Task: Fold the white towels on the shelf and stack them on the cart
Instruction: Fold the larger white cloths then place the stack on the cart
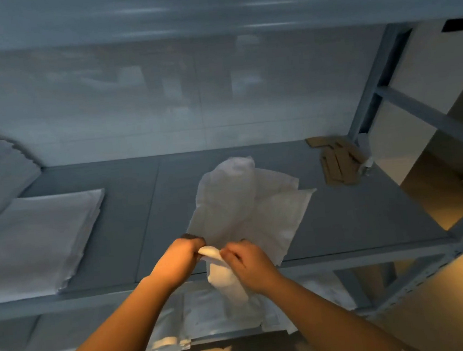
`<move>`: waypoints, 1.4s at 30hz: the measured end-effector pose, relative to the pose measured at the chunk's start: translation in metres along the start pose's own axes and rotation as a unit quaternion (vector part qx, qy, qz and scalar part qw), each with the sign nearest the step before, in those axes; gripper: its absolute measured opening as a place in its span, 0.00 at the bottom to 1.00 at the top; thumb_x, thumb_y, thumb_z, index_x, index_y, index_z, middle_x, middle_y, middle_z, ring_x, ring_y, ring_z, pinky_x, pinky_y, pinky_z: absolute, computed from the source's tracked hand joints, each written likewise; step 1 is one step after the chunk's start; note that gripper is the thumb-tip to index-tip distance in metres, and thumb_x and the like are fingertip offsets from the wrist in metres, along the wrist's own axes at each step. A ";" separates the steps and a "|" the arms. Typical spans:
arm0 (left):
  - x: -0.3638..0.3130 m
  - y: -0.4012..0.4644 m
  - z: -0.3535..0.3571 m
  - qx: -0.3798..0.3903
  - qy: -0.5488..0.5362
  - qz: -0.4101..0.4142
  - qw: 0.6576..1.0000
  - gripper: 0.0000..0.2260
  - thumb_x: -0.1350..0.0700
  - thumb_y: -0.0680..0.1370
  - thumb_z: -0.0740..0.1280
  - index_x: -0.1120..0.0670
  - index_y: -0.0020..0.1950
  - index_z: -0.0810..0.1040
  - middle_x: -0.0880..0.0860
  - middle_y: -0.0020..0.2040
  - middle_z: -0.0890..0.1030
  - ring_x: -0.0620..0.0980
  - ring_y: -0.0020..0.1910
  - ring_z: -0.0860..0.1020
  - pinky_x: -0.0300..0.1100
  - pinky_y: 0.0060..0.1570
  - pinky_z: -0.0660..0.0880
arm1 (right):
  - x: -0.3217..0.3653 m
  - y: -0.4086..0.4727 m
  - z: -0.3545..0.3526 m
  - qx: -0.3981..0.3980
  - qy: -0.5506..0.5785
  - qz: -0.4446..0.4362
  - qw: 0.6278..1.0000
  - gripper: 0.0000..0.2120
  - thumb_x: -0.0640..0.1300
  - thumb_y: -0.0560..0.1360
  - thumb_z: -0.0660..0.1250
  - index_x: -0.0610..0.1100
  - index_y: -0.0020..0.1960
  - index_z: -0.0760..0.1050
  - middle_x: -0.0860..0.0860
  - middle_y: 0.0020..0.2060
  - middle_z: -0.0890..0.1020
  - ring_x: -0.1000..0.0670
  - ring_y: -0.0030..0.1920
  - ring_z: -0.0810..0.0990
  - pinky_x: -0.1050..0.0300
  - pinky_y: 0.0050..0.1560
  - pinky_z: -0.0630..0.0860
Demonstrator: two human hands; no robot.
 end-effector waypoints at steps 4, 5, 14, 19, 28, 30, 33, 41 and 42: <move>0.017 -0.020 -0.001 -0.020 -0.062 -0.014 0.998 0.07 0.67 0.72 0.66 0.59 0.45 0.82 0.52 0.48 0.77 0.53 0.52 0.77 0.42 0.47 0.72 | 0.005 0.020 0.003 -0.008 -0.092 0.005 0.996 0.15 0.47 0.80 0.59 0.46 0.65 0.73 0.44 0.60 0.76 0.44 0.61 0.72 0.53 0.61 0.68; 0.021 -0.022 0.001 -0.035 -0.114 -0.066 0.991 0.11 0.66 0.73 0.66 0.58 0.52 0.82 0.52 0.55 0.76 0.51 0.58 0.75 0.41 0.53 0.73 | 0.004 0.027 0.003 0.024 -0.120 0.008 0.992 0.20 0.45 0.79 0.60 0.49 0.71 0.68 0.46 0.67 0.71 0.44 0.66 0.68 0.52 0.66 0.66; 0.022 0.025 0.034 -0.127 -0.439 -0.436 0.776 0.31 0.48 0.76 0.70 0.59 0.74 0.63 0.61 0.69 0.71 0.61 0.65 0.72 0.53 0.64 0.70 | -0.007 0.072 0.013 0.161 -0.142 0.034 0.976 0.30 0.39 0.79 0.59 0.53 0.77 0.53 0.52 0.77 0.51 0.51 0.76 0.55 0.56 0.73 0.57; 0.022 0.075 0.049 -0.067 -0.275 -0.412 0.866 0.21 0.47 0.78 0.66 0.64 0.60 0.75 0.63 0.59 0.78 0.61 0.58 0.76 0.44 0.48 0.69 | -0.026 0.077 0.013 0.157 -0.139 0.047 0.977 0.23 0.40 0.81 0.55 0.47 0.76 0.58 0.48 0.74 0.63 0.48 0.70 0.66 0.57 0.69 0.62; 0.007 0.065 0.033 -0.055 -0.083 -0.271 0.957 0.14 0.49 0.82 0.55 0.46 0.66 0.73 0.57 0.59 0.79 0.58 0.55 0.77 0.44 0.49 0.71 | -0.021 0.097 -0.025 0.115 -0.183 -0.070 0.974 0.33 0.44 0.78 0.63 0.54 0.77 0.50 0.50 0.78 0.47 0.47 0.76 0.55 0.54 0.73 0.56; 0.000 0.055 0.019 -0.028 -0.040 -0.210 0.976 0.15 0.46 0.82 0.55 0.43 0.67 0.71 0.57 0.60 0.78 0.58 0.57 0.76 0.45 0.51 0.71 | -0.008 0.111 -0.033 0.132 -0.289 -0.150 0.936 0.38 0.51 0.76 0.67 0.57 0.77 0.47 0.49 0.77 0.42 0.47 0.77 0.49 0.50 0.74 0.52; -0.003 0.035 0.002 -0.036 -0.019 -0.123 0.992 0.14 0.42 0.81 0.55 0.42 0.60 0.77 0.52 0.57 0.80 0.51 0.54 0.76 0.42 0.48 0.69 | 0.014 0.128 -0.040 0.187 -0.411 -0.255 0.855 0.35 0.56 0.71 0.71 0.57 0.73 0.61 0.50 0.77 0.40 0.48 0.77 0.40 0.43 0.73 0.45; -0.013 -0.012 -0.058 -0.075 0.229 0.060 0.969 0.24 0.62 0.69 0.71 0.49 0.64 0.78 0.55 0.39 0.80 0.57 0.31 0.78 0.41 0.27 0.72 | 0.040 0.135 -0.050 0.194 -0.496 -0.310 0.788 0.15 0.59 0.75 0.63 0.54 0.56 0.78 0.55 0.75 0.60 0.51 0.77 0.46 0.43 0.73 0.37; -0.018 -0.015 -0.066 -0.084 0.250 0.077 0.962 0.24 0.64 0.64 0.75 0.50 0.58 0.81 0.55 0.33 0.78 0.56 0.25 0.75 0.39 0.22 0.69 | 0.042 0.134 -0.052 0.187 -0.496 -0.311 0.789 0.15 0.59 0.75 0.62 0.53 0.55 0.79 0.55 0.75 0.62 0.51 0.77 0.47 0.44 0.73 0.36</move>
Point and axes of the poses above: each hand's wrist, its own y-axis towards the middle knuckle, its own z-axis out of the palm, x = y × z, the point moved 2 cm from there along y, towards the middle knuckle
